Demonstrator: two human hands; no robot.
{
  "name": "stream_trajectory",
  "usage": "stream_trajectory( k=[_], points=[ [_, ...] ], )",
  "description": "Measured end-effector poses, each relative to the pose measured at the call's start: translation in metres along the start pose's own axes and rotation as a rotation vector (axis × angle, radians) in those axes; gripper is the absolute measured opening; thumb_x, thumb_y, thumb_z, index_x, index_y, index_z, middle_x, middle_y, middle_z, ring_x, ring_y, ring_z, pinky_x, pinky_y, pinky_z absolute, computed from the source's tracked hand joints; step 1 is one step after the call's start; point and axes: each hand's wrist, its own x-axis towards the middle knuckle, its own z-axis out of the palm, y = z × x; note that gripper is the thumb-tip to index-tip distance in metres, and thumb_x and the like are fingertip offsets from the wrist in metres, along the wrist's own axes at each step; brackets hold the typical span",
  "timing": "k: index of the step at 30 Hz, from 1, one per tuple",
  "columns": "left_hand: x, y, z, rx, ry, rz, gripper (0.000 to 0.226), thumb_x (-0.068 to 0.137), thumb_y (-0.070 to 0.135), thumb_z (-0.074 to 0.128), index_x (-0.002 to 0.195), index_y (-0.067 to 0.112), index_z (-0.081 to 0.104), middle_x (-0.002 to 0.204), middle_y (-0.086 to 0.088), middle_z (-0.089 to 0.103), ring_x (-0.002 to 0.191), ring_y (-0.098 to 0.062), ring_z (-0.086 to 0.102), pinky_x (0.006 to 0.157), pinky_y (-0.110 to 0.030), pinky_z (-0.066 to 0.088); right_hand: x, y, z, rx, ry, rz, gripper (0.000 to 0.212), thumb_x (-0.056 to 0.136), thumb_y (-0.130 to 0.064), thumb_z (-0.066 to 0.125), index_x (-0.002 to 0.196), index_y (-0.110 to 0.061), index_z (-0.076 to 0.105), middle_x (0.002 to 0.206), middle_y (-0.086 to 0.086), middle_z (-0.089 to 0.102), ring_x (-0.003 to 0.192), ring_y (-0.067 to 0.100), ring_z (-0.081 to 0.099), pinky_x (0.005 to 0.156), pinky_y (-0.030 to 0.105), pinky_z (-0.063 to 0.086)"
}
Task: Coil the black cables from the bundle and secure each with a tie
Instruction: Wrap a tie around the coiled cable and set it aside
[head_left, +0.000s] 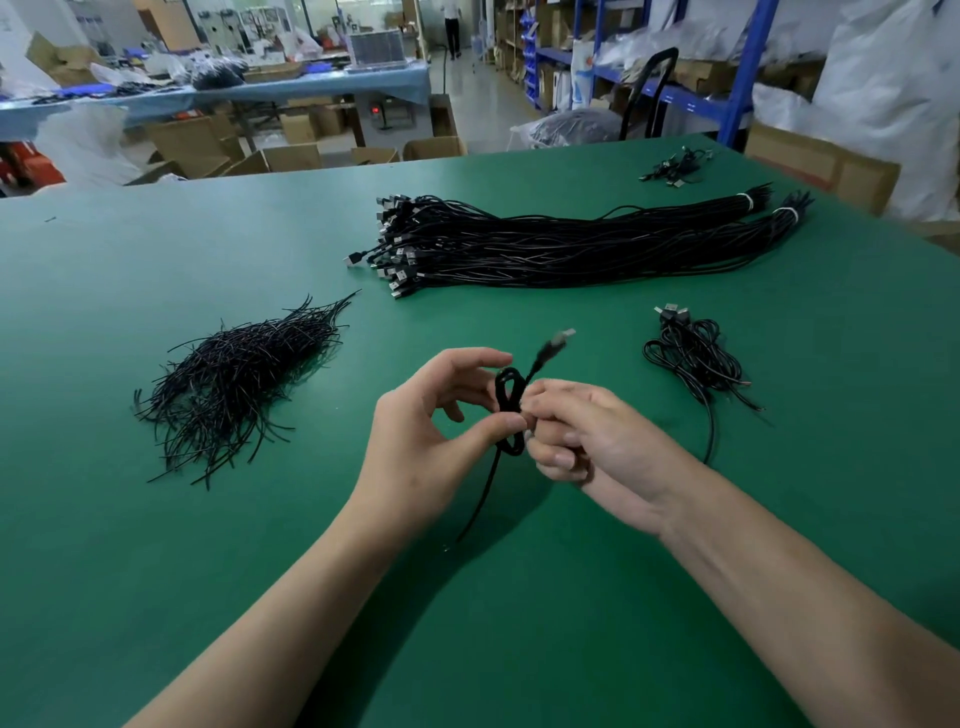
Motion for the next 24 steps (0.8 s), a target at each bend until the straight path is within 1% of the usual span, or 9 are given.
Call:
stream_trajectory(
  k=[3,6,8,10,12,13,16,21,24],
  points=[
    [0.002,0.001,-0.004,0.153,-0.06,0.162,0.05,0.08,0.017,0.086,0.125,0.03,0.067,0.096,0.012,0.073,0.093,-0.011,0.069,0.082,-0.017,0.044,-0.004,-0.003,-0.004,0.16,-0.054,0.108,0.014,0.094,-0.009,0.055,0.08,-0.009,0.056,0.052,-0.006,0.028,0.044,0.007,0.033,0.039,0.018,0.026],
    [0.004,0.0,-0.009,0.266,-0.096,0.279,0.046,0.081,0.025,0.084,0.125,0.029,0.069,0.094,0.012,0.071,0.093,-0.01,0.066,0.083,-0.017,0.043,-0.009,-0.004,-0.008,0.229,-0.108,0.154,0.011,0.081,-0.017,0.061,0.077,-0.006,0.061,0.055,-0.005,0.031,0.047,0.007,0.036,0.038,0.016,0.027],
    [0.004,-0.001,-0.009,0.193,-0.097,0.186,0.041,0.081,0.026,0.083,0.12,0.033,0.072,0.093,0.01,0.072,0.091,-0.012,0.066,0.08,-0.019,0.043,-0.007,-0.003,-0.01,0.127,-0.133,0.117,0.013,0.088,-0.016,0.062,0.076,-0.009,0.061,0.056,-0.004,0.031,0.049,0.009,0.037,0.04,0.018,0.029],
    [0.004,-0.002,-0.006,0.01,-0.1,-0.012,0.031,0.081,0.024,0.082,0.108,0.036,0.076,0.095,0.008,0.075,0.089,-0.01,0.068,0.079,-0.026,0.046,-0.005,-0.003,-0.009,-0.018,-0.131,0.045,0.017,0.096,-0.019,0.059,0.08,-0.012,0.059,0.058,-0.002,0.036,0.053,0.011,0.042,0.044,0.02,0.032],
    [0.004,-0.002,-0.004,-0.215,-0.064,-0.179,0.02,0.079,0.023,0.082,0.098,0.029,0.079,0.098,0.002,0.078,0.09,-0.011,0.07,0.081,-0.03,0.052,-0.003,-0.001,-0.007,-0.171,-0.073,-0.031,0.021,0.1,-0.03,0.06,0.088,-0.013,0.06,0.063,-0.002,0.046,0.059,0.013,0.049,0.047,0.021,0.037],
    [0.004,-0.002,-0.002,-0.313,-0.031,-0.231,0.019,0.079,0.023,0.084,0.097,0.024,0.079,0.1,0.001,0.078,0.089,-0.009,0.071,0.079,-0.025,0.053,-0.002,0.001,-0.007,-0.288,-0.024,-0.074,0.026,0.1,-0.038,0.06,0.09,-0.013,0.06,0.066,-0.003,0.051,0.063,0.012,0.052,0.05,0.022,0.039],
    [0.003,-0.003,0.002,-0.43,0.044,-0.308,0.024,0.076,0.025,0.078,0.099,0.016,0.076,0.099,0.004,0.078,0.085,-0.002,0.07,0.07,-0.011,0.05,0.0,0.006,-0.003,-0.582,0.058,-0.186,0.032,0.101,-0.047,0.055,0.095,-0.018,0.066,0.073,-0.011,0.062,0.071,0.006,0.061,0.057,0.028,0.045],
    [0.003,-0.01,0.003,-0.461,0.069,-0.384,0.027,0.077,0.027,0.077,0.101,0.014,0.076,0.083,0.006,0.072,0.074,-0.003,0.062,0.065,-0.015,0.048,-0.001,0.007,0.002,-0.655,0.002,-0.227,0.022,0.104,-0.032,0.054,0.102,-0.016,0.068,0.083,0.002,0.074,0.073,0.011,0.07,0.06,0.032,0.052],
    [0.001,-0.012,0.004,-0.488,0.005,-0.384,0.029,0.082,0.03,0.078,0.109,0.019,0.077,0.097,0.004,0.076,0.079,-0.006,0.064,0.068,-0.018,0.05,-0.001,0.004,0.001,-0.694,0.059,-0.269,0.019,0.105,-0.025,0.053,0.096,-0.016,0.067,0.077,0.003,0.074,0.069,0.016,0.071,0.057,0.032,0.051]
  ],
)
